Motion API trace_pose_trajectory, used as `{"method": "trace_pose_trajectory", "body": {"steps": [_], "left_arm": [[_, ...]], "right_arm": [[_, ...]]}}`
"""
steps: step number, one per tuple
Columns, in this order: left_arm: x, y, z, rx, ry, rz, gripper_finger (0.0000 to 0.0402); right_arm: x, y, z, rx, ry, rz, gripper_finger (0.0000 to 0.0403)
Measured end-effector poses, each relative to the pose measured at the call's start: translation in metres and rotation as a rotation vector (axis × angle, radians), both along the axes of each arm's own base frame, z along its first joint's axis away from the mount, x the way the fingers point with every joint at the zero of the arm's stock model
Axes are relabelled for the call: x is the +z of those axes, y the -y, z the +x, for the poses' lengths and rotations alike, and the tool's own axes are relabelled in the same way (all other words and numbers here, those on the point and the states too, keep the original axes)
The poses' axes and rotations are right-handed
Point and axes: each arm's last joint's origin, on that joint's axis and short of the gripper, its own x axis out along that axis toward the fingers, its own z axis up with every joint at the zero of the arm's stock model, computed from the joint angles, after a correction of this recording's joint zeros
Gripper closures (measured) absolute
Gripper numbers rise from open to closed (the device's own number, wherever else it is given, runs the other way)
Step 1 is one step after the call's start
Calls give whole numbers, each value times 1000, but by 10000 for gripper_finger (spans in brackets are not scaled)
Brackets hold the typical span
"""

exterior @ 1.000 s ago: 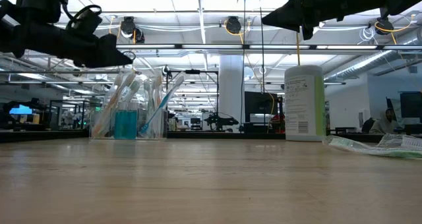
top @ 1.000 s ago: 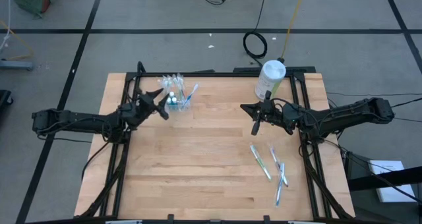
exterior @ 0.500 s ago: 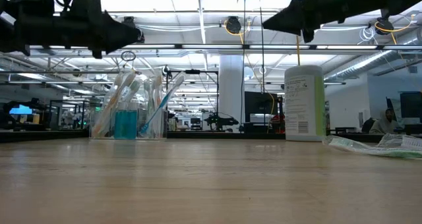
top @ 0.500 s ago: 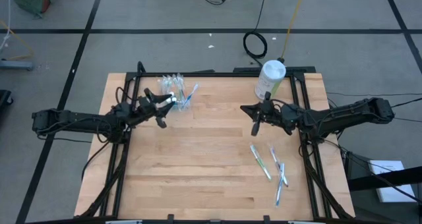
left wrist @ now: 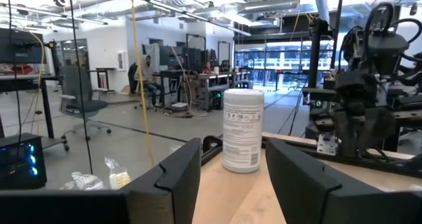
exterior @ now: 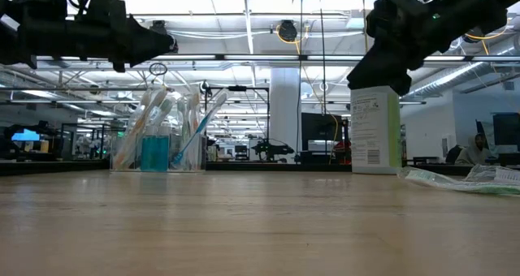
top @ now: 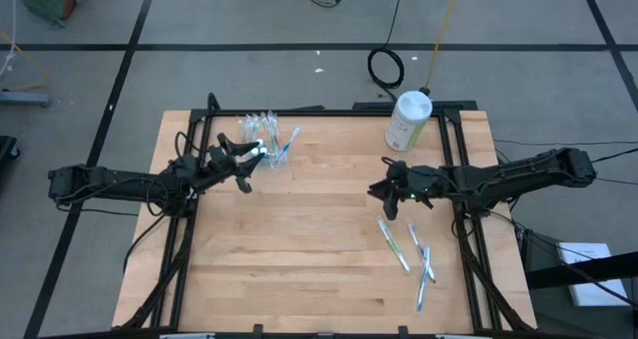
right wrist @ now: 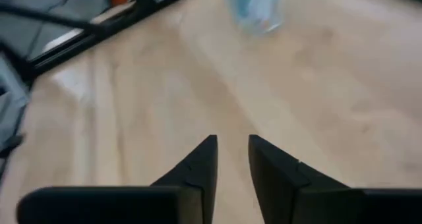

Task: Pick & Place toothbrushing station
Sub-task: Put the blue toothbrush into the transparent organizer

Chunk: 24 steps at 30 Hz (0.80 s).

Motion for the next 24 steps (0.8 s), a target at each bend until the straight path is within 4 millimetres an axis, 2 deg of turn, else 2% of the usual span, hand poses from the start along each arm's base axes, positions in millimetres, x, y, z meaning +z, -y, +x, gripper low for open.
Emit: {"method": "trace_pose_trajectory", "body": {"steps": [8, 12, 15, 18, 24], "left_arm": [[0, 0, 0, -2, 4, -7, 224], [0, 0, 0, -2, 3, -8, 224], [0, 0, 0, -2, 3, -9, 224], [0, 0, 0, -4, 7, -18, 224], [0, 0, 0, -7, 14, -31, 224]], "right_arm": [[-2, -12, -2, 0, -6, 179, 299], [-8, -31, -7, 55, -97, 406, 298], [-14, -50, -16, 53, -208, 571, 299], [-23, -69, -31, -19, -372, 718, 300], [-37, -96, -66, -211, -680, 854, 300]]}}
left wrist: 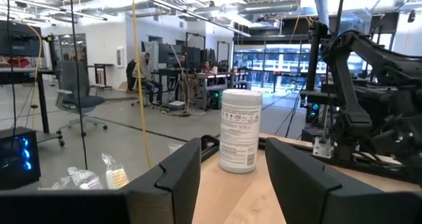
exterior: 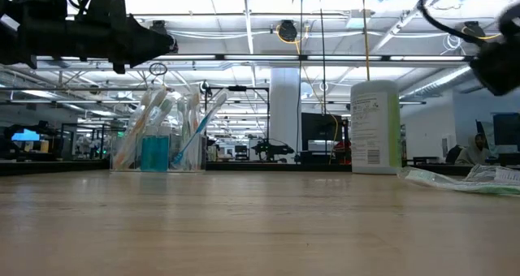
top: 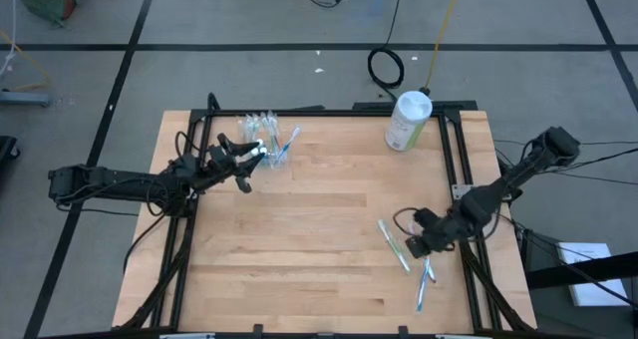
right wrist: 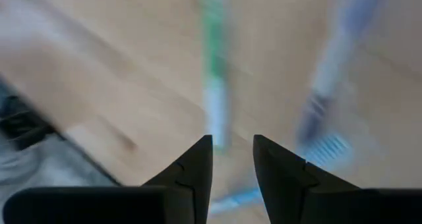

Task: Pick & Place toothbrushing station
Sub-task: Put the blue toothbrush into the transparent organizer

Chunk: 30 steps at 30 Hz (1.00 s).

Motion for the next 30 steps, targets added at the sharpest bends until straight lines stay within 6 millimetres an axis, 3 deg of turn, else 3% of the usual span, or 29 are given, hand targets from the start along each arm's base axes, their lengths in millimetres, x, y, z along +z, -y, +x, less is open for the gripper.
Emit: {"method": "trace_pose_trajectory", "body": {"steps": [13, 30], "left_arm": [[0, 0, 0, 1, -1, 4, 224], [0, 0, 0, 2, 0, 6, 224]], "right_arm": [[-14, -10, -30, -176, -322, -43, 300], [-21, -11, -23, -188, -242, -145, 300]]}}
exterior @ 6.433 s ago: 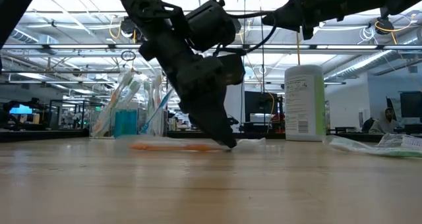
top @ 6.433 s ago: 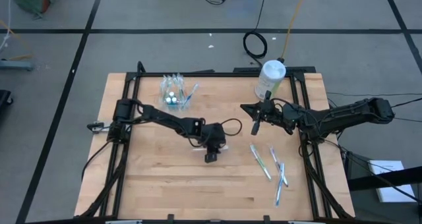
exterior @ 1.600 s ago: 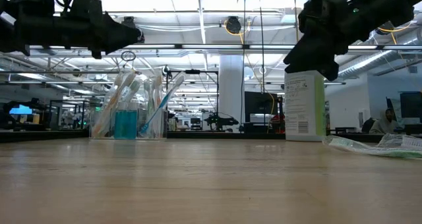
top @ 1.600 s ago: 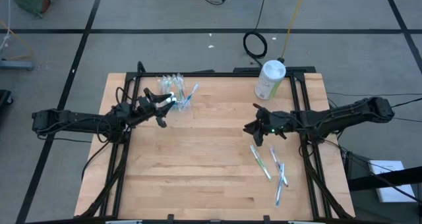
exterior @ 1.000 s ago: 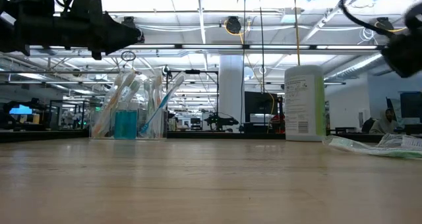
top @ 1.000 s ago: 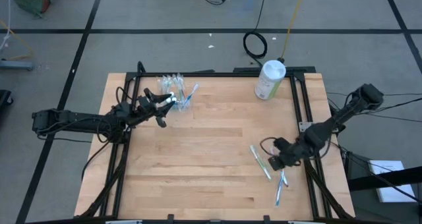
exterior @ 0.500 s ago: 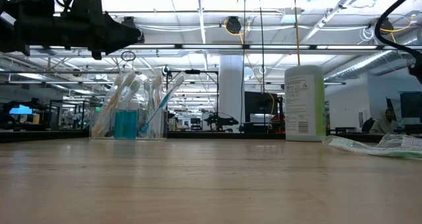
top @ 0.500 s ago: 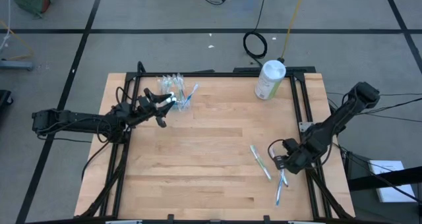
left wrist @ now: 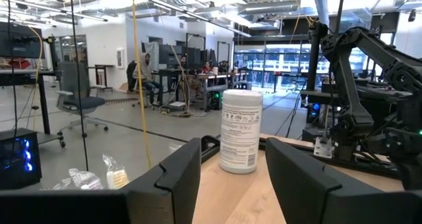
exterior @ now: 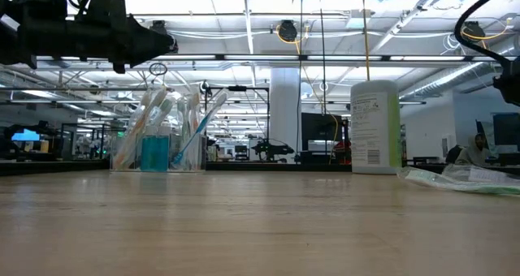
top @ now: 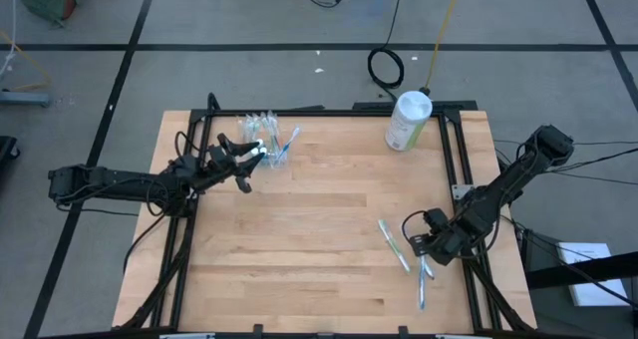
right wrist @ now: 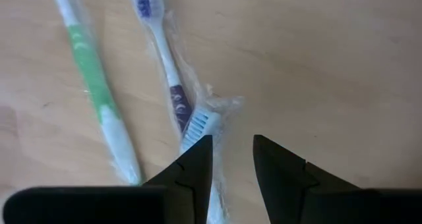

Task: Pick & Place toothbrushing station
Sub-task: Put the blue toothbrush into the transparent organizer

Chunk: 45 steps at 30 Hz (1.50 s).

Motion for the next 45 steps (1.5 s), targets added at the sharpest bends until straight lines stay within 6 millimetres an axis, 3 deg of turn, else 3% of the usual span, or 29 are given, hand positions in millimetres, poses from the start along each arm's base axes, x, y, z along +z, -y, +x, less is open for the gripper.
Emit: {"method": "trace_pose_trajectory", "body": {"steps": [5, 8, 17, 25, 30, 36, 41, 45], "left_arm": [[0, 0, 0, 0, 1, 0, 224], [0, 0, 0, 0, 1, 0, 224], [0, 0, 0, 6, 2, -3, 224], [1, -1, -1, 48, 12, -14, 224], [0, -1, -1, 49, 12, -15, 224], [1, -1, -1, 49, 14, -16, 224], [1, -1, -1, 49, 20, -17, 224], [1, -1, -1, 47, 24, -16, 224]], "right_arm": [[2, -2, 6, 53, 117, -49, 300], [-1, -1, 5, 40, 99, -51, 300], [-42, 6, 0, 65, 199, -23, 304], [-44, 7, 0, 229, 257, -103, 375], [-41, 5, 6, 256, 379, -159, 390], [-20, 1, 30, 298, 750, -370, 381], [1, 16, 53, 275, 931, -681, 400], [18, 38, 72, 280, 984, -917, 401]]}}
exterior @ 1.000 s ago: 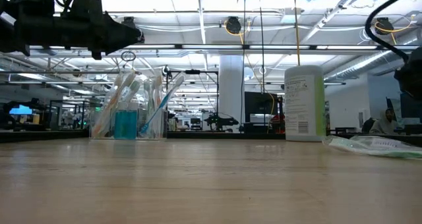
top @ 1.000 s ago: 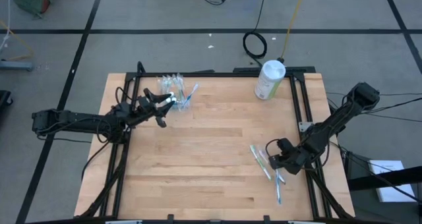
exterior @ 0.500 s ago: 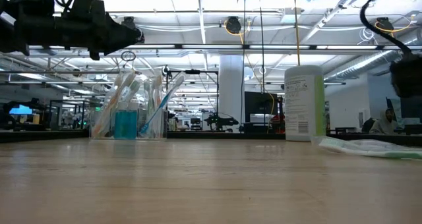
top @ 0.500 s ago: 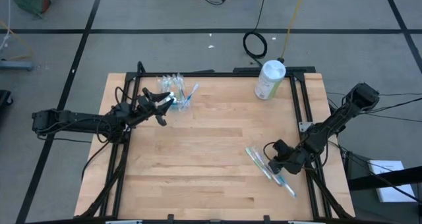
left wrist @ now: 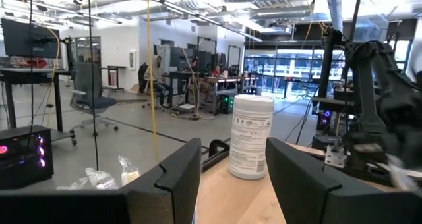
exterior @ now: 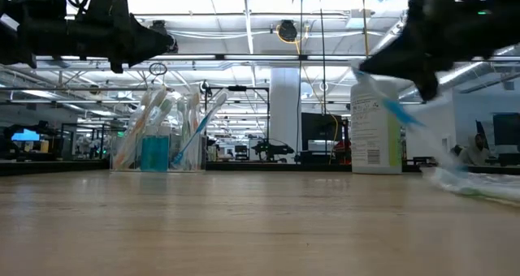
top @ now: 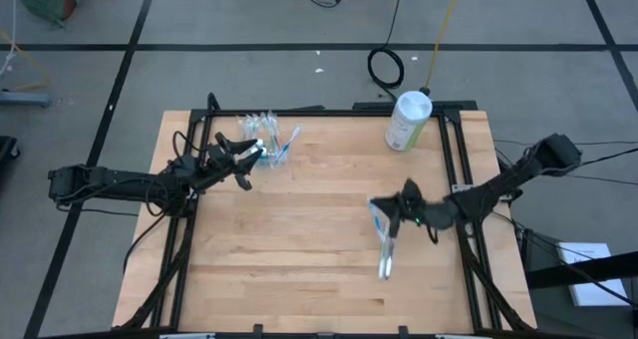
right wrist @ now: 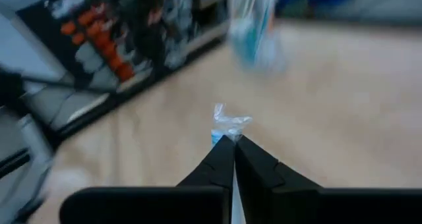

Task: Pick & Place toothbrushing station
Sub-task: Put the blue toothbrush into the transparent organizer

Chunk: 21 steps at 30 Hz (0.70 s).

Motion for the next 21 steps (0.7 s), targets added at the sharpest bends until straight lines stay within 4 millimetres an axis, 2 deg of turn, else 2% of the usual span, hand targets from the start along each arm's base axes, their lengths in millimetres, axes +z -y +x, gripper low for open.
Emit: {"method": "trace_pose_trajectory", "body": {"steps": [3, 6, 10, 13, 17, 21], "left_arm": [[0, 1, 1, -41, 0, 10, 224], [2, 4, 2, -155, -1, 36, 224], [16, 6, 7, -252, 29, 46, 224], [25, 6, 21, -305, -7, -1, 224], [27, 6, 49, -338, -167, -68, 224], [26, 8, 75, -362, -264, -91, 224]], "right_arm": [[14, 22, 11, -23, 94, -75, 402], [26, 44, 20, 17, 202, -145, 402], [42, 66, 36, 106, 332, -222, 403], [52, 74, 65, 130, 292, -328, 403], [69, 75, 109, 207, 232, -412, 403], [81, 79, 135, 204, 167, -456, 403]]}}
